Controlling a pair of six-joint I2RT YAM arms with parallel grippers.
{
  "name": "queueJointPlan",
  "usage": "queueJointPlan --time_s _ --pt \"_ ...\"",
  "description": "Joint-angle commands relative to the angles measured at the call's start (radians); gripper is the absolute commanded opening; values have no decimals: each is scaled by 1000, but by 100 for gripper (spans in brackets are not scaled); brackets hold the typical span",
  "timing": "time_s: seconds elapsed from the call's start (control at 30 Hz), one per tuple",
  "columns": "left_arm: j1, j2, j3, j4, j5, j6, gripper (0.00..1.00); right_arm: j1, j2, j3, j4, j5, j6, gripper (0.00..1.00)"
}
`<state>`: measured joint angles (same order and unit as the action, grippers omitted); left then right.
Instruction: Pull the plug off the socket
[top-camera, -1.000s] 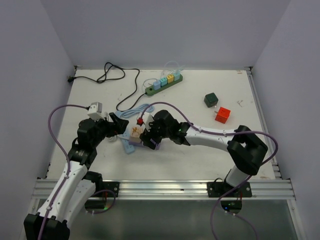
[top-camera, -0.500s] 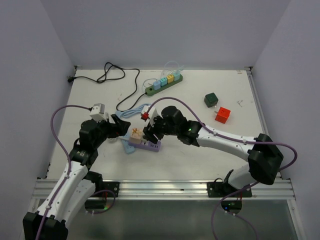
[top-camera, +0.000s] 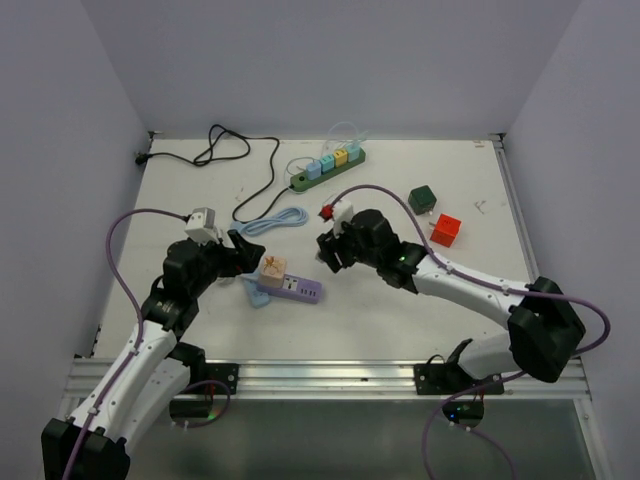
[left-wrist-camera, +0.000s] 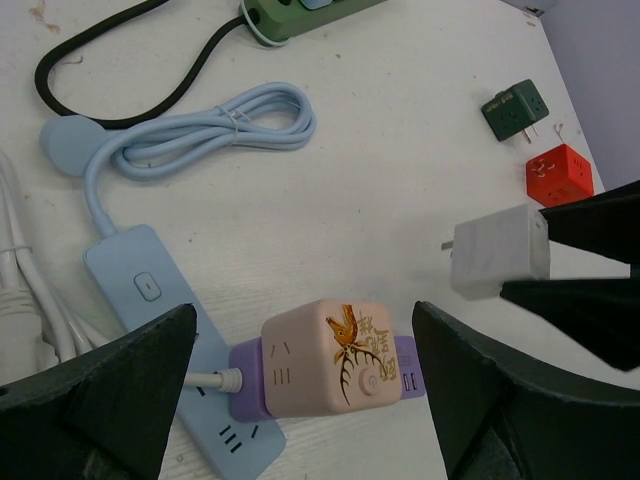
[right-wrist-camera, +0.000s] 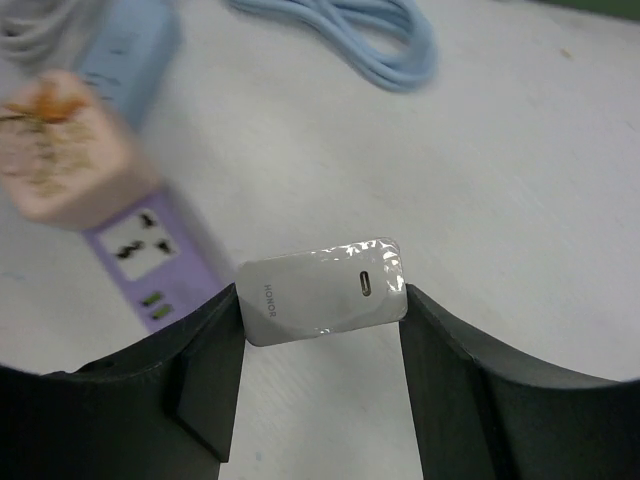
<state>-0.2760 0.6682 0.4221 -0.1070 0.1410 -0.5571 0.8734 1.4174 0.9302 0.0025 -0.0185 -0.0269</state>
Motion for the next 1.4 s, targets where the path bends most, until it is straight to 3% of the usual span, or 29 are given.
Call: queueJointPlan --time_s 0.0,0.13,0.23,0.5,0.8,1.0,1.1,1.23,1.37 --pt "-6 -13 23 27 -24 14 92 -155 -121 -120 59 146 149 31" --pt "-6 -12 30 23 -26 10 92 -347 -121 -125 -56 248 240 33" --pt "-8 -12 26 30 -26 5 92 -457 -94 -139 -87 223 323 33" --pt "-8 -5 32 14 -30 13 92 -576 48 -9 -251 236 374 33" --pt "-8 5 34 18 -34 19 92 -652 193 179 -415 164 366 40" --pt "-8 11 34 12 -35 31 93 -688 322 271 -470 144 343 52" --pt "-9 16 35 10 -38 34 93 -692 347 291 -470 144 338 63" --pt "-9 21 38 9 -41 36 93 -700 338 309 -463 140 335 79" --pt "-9 22 38 10 -34 34 93 -700 299 326 -463 104 332 86"
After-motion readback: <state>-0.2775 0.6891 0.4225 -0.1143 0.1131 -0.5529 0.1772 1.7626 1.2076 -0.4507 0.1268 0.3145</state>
